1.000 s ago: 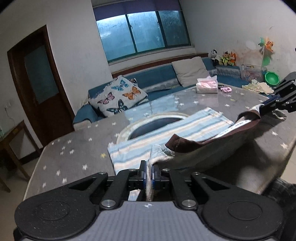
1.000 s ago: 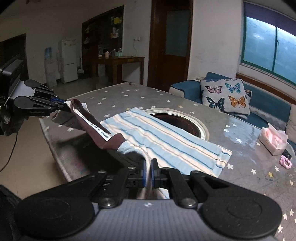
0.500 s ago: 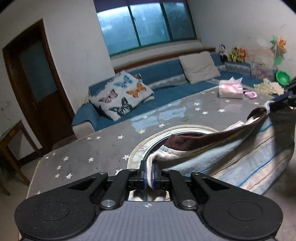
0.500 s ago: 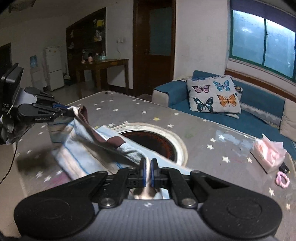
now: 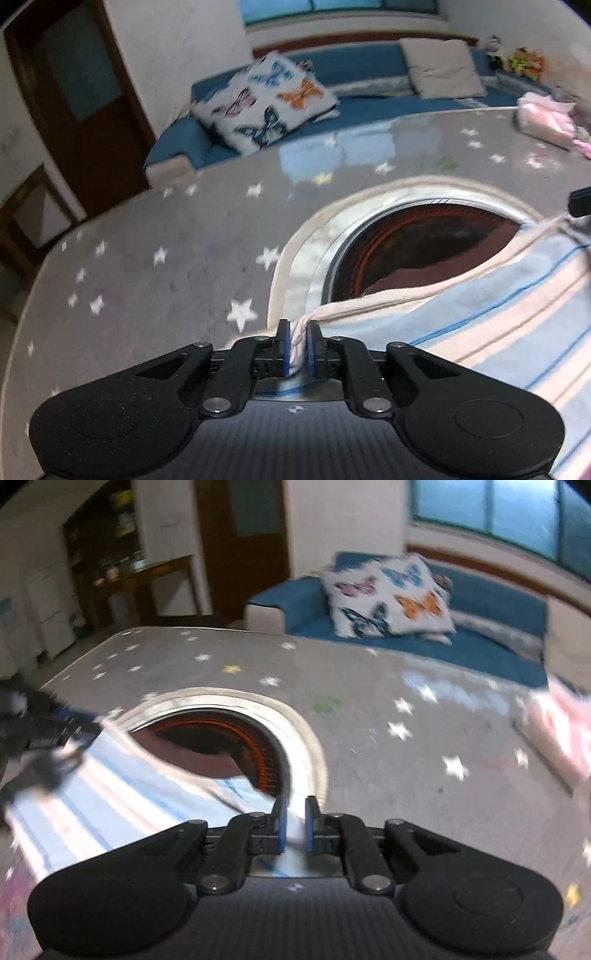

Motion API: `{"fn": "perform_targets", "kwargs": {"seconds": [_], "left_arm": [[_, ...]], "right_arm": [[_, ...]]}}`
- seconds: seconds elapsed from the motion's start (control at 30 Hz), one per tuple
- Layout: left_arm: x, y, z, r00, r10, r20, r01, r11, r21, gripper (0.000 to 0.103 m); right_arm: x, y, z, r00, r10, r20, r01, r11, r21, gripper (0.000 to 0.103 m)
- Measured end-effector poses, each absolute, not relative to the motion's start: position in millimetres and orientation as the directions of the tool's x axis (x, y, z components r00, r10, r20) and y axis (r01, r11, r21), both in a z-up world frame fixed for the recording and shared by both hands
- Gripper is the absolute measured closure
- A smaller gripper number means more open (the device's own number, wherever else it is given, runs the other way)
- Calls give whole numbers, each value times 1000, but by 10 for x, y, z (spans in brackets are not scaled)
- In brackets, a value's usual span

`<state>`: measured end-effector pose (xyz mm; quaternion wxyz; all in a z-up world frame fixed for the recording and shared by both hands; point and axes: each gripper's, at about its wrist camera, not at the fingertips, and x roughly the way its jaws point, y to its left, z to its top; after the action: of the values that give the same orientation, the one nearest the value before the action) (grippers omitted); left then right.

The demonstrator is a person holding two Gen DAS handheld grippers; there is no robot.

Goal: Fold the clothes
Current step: 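Lift the shirt with both grippers and fold it in half toward the collar, then open both grippers and release the folded shirt onto the table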

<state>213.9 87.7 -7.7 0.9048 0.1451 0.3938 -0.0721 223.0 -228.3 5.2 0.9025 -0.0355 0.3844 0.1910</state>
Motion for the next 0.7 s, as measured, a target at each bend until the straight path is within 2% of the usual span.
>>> {"fn": "perform_targets", "kwargs": {"seconds": [0.07, 0.2, 0.27, 0.53, 0.7], "left_arm": [[2154, 906, -116, 683, 0, -730, 226, 951, 211, 75], [2179, 939, -31, 703, 3, -711, 207, 956, 209, 73], [2179, 950, 54, 718, 7, -696, 192, 959, 208, 69], [1991, 864, 207, 709, -84, -700, 267, 951, 156, 70], [2051, 732, 67, 670, -112, -734, 315, 938, 144, 70]], "right_arm": [[2236, -2368, -5, 642, 314, -700, -334, 936, 113, 90], [2135, -2485, 33, 662, 314, -680, -318, 940, 124, 90], [2089, -2461, 67, 663, 323, -675, -337, 934, 116, 90], [2178, -2045, 35, 598, 418, -684, -444, 883, 152, 90], [2322, -1889, -181, 575, 405, -711, -427, 890, 162, 90]]}}
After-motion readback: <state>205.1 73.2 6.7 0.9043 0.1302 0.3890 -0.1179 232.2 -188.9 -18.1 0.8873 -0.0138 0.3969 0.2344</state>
